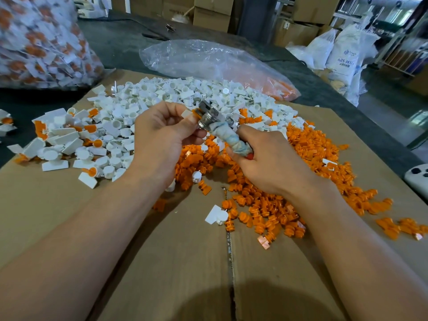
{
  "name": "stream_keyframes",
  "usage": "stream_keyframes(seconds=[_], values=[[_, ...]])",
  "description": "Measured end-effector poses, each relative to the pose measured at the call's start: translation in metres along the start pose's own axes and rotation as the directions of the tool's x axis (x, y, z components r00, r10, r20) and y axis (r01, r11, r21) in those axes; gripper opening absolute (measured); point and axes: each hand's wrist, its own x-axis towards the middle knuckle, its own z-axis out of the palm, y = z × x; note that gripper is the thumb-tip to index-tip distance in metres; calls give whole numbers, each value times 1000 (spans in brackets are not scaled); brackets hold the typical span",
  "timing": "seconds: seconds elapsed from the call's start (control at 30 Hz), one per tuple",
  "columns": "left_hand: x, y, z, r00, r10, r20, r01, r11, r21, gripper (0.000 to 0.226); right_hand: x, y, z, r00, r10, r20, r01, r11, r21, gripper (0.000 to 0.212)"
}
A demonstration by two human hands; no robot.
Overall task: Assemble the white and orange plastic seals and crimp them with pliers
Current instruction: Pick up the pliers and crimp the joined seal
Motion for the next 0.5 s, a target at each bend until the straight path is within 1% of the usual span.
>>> stream_keyframes(seconds=[0.23,0.5], values=[[1,-1,0,1000,-13,-16,13,1000,11,25,1,-1,0,1000,0,19,0,1000,-11,15],[-1,2,0,1000,-1,-9,0,1000,-20,26,-1,-4,-1,999,-35,-34,34,999,-28,15]])
